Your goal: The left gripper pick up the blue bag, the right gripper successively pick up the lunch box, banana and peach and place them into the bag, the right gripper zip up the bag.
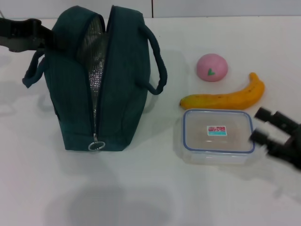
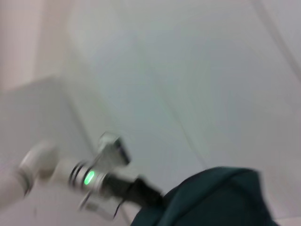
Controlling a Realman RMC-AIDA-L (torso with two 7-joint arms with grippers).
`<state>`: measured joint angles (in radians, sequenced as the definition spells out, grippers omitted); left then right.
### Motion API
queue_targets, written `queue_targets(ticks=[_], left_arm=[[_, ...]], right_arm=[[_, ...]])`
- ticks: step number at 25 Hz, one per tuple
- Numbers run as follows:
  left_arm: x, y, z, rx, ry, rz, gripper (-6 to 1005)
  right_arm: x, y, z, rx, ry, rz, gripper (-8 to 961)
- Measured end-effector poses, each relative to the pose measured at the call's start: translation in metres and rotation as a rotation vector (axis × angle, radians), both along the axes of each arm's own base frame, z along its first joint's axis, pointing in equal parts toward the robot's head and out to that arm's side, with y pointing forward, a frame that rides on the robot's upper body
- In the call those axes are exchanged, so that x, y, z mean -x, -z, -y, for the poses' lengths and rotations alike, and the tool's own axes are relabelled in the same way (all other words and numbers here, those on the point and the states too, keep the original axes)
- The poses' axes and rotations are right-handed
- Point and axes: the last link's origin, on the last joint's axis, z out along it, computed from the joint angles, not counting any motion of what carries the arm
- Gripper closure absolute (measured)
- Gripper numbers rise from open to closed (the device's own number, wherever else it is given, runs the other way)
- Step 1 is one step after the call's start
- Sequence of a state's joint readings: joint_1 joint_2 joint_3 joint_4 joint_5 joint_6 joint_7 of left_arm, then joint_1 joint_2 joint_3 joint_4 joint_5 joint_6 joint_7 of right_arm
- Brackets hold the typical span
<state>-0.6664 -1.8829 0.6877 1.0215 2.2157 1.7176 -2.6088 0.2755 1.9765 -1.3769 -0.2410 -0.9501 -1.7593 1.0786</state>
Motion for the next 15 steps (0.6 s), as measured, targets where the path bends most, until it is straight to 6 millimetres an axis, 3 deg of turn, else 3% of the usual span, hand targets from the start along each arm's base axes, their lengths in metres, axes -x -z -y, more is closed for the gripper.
queue_targets(ticks=[7,15], left_arm=[[-0.007,0.001,0.004,0.036,0.044,0.025,957],[-0.009,0.003,0.009,0.053,0.075,0.04,962]], right_arm=[[-0.018,-0.048,-0.022,0.22,0.253,-0.182,84],[-0.037,-0.069,-0.035,0.383,0.469,-0.241,84]])
